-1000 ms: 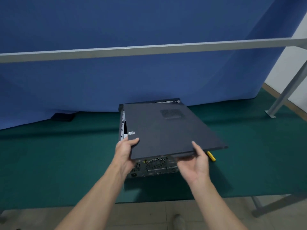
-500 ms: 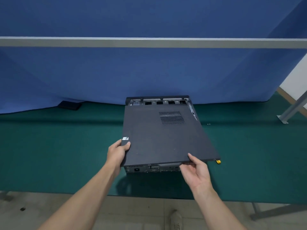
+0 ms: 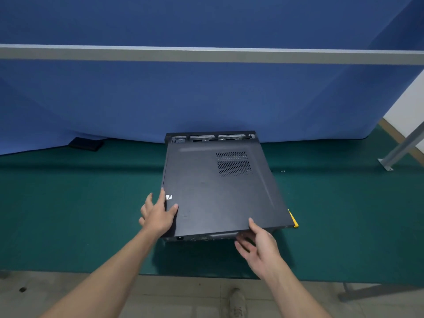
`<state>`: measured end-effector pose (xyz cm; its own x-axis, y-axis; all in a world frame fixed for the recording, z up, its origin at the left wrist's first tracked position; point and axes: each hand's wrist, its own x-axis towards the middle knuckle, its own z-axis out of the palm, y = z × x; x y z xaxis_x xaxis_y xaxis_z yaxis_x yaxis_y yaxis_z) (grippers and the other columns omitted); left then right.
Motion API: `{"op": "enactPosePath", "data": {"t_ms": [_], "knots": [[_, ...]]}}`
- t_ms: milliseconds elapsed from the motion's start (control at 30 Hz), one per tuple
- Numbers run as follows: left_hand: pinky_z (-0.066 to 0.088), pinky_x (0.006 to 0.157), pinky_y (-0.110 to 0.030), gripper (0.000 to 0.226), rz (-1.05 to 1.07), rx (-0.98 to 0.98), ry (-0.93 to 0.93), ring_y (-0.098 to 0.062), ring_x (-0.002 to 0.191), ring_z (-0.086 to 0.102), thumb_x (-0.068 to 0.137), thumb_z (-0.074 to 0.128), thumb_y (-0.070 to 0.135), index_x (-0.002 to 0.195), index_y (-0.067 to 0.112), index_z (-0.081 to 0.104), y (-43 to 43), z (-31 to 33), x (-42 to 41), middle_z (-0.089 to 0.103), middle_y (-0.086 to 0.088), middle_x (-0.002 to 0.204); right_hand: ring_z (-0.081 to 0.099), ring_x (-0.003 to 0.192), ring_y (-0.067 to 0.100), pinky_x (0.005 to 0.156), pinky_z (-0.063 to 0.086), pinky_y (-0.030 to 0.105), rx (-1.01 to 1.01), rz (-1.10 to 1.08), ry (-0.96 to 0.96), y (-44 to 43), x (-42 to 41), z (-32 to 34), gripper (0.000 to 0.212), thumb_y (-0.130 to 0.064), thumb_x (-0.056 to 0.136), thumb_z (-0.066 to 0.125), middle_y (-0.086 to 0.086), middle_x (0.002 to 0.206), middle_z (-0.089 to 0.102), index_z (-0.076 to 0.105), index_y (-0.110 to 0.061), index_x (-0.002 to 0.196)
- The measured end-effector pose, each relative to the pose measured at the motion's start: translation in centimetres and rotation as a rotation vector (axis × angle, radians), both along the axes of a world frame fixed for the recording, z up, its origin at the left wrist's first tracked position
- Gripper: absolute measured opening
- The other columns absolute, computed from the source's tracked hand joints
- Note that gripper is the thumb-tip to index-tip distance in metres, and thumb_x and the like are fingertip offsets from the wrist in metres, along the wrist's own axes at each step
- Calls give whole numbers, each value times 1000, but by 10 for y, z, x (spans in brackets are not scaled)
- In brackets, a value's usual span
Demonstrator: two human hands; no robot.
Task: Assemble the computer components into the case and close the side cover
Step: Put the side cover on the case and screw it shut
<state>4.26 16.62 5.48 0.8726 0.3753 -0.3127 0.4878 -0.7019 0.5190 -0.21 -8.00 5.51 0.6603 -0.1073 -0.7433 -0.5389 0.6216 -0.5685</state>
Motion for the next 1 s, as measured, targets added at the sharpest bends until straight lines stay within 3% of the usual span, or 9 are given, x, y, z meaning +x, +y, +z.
{"op": "enactPosePath", "data": {"t_ms": [167, 333, 400, 533, 600, 667, 800, 933, 1000], "knots": [[9, 119, -45, 68, -175, 19, 29, -24, 149, -6, 102, 39, 43, 156, 23, 3, -1, -5, 9, -8, -7, 163, 69, 79, 21, 65, 56, 31, -479, 416, 63, -7, 2, -3, 47, -52, 94, 50, 9, 88, 74, 60, -8, 108], [6, 121, -40, 64, -280, 239, 28, -21, 150, -8, 104, 27, 43, 155, 16, 2, 5, -6, 20, -9, -7, 163, 65, 62, 15, 59, 50, 25, -721, 846, 68, -9, 13, 17, 66, -60, 97, 30, 5, 70, 73, 67, -7, 85], [8, 121, -40, 64, -296, 280, -2, -21, 150, -5, 104, 28, 42, 155, 12, 5, 4, -5, 23, -5, -7, 163, 61, 51, 13, 56, 46, 23, -837, 999, -19, -11, 20, 28, 63, -57, 97, 33, 3, 60, 70, 64, -9, 71], [4, 120, -37, 66, -360, 314, -46, -19, 150, -4, 103, 26, 45, 155, 10, 5, -8, -6, 28, -4, -6, 163, 54, 58, 24, 57, 38, 30, -1283, 829, -401, -16, 61, 52, 48, -43, 96, 49, 6, 56, 59, 46, -13, 59], [3, 120, -37, 68, -369, 322, -48, -20, 150, -4, 103, 24, 47, 155, 8, 4, -14, -7, 33, -3, -6, 163, 53, 70, 26, 57, 36, 31, -1444, 791, -517, -19, 85, 57, 38, -41, 97, 48, 1, 67, 59, 48, -16, 67], [2, 121, -36, 69, -374, 334, -45, -20, 150, -5, 103, 23, 48, 155, 7, 3, -17, -7, 41, -3, -7, 163, 55, 93, 26, 70, 41, 34, -1590, 922, -552, -22, 105, 49, 28, -41, 98, 45, 1, 92, 60, 56, -17, 91], [3, 121, -37, 71, -391, 369, -33, -22, 150, -5, 102, 22, 50, 154, 6, 4, -20, -7, 62, -3, -9, 163, 30, 136, 25, 106, 30, 41, -1819, 1111, -523, -33, 138, 20, 54, -49, 98, 37, 7, 148, 36, 42, -11, 136], [2, 122, -37, 77, -351, 440, -44, -22, 150, -7, 99, 17, 57, 154, 5, 3, -21, -9, 84, -5, -12, 162, -1, 148, 15, 118, 6, 37, -1925, 1120, -475, -42, 161, -2, 72, -59, 96, 17, 1, 161, -1, 10, -15, 153], [1, 122, -37, 80, -305, 469, -36, -22, 149, -9, 97, 13, 61, 155, 6, 1, -21, -12, 87, -7, -12, 162, -8, 147, 12, 119, 1, 38, -1910, 1128, -429, -45, 164, -10, 76, -63, 94, 7, -2, 161, -9, 1, -16, 154]]}}
